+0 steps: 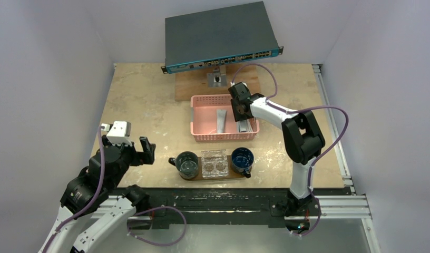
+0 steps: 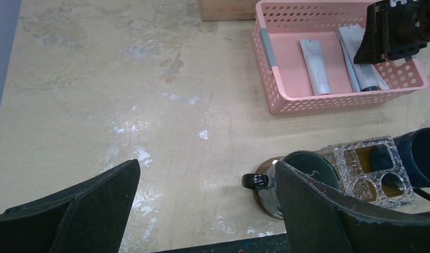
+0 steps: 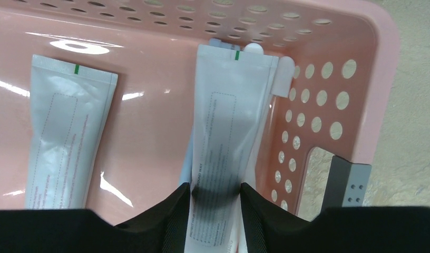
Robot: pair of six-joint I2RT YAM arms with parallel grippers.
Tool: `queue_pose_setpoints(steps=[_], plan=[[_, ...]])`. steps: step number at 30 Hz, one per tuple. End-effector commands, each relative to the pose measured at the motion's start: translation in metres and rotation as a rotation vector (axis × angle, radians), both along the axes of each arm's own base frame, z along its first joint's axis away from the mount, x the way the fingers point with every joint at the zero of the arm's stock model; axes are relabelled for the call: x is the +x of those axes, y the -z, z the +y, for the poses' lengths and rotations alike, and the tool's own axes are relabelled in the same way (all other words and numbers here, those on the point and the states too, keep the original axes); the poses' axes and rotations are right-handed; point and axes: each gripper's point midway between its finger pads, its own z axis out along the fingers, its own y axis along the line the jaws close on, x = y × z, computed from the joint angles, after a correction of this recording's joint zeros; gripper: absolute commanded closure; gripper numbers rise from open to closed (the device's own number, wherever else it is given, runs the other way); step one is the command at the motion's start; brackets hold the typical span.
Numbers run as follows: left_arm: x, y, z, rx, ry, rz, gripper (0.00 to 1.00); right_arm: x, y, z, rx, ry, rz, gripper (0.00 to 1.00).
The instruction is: Prepare toiletry sets of a toothbrush and toothpaste on the tray
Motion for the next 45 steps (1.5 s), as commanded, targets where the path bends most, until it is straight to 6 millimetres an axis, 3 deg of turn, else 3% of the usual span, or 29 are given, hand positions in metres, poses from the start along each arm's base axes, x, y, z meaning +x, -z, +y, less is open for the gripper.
queue_pose_setpoints(steps=[1,7,9,11,13,19,30,39,42,45], plan=[[0.004,-0.004,0.000,0.007,-0.004,-0.016,0.00,0.005,-0.003,0.007,0.036,-0.014,-0.010,0.62],[0.005,-0.003,-0.001,0.008,-0.003,-0.013,0.00,0.001,-0.001,0.008,0.042,-0.017,0.002,0.87],[0.005,-0.003,-0.001,0.008,-0.002,-0.012,0.00,0.001,-0.002,0.006,0.041,-0.015,0.000,0.89],[0.005,-0.003,-0.001,0.009,-0.002,-0.011,0.00,0.001,-0.006,0.005,0.037,-0.008,-0.005,0.85],[0.005,-0.003,-0.001,0.009,-0.002,-0.010,0.00,0.001,-0.011,0.003,0.033,-0.001,-0.014,0.66],[0.005,-0.002,-0.002,0.009,-0.001,-0.010,0.00,0.003,-0.025,0.002,0.045,0.010,-0.043,0.55],[0.006,-0.002,-0.002,0.011,0.000,-0.008,0.00,-0.001,0.007,0.012,0.070,0.001,0.022,0.52],[0.006,-0.002,-0.002,0.012,0.001,-0.008,0.00,-0.005,0.020,0.009,0.056,0.000,0.044,0.53],[0.005,-0.002,-0.002,0.011,0.001,-0.007,0.00,-0.005,0.026,0.009,0.052,0.000,0.052,0.57],[0.005,-0.002,-0.002,0.012,0.001,-0.007,0.00,-0.006,0.025,0.010,0.056,-0.003,0.049,0.68]])
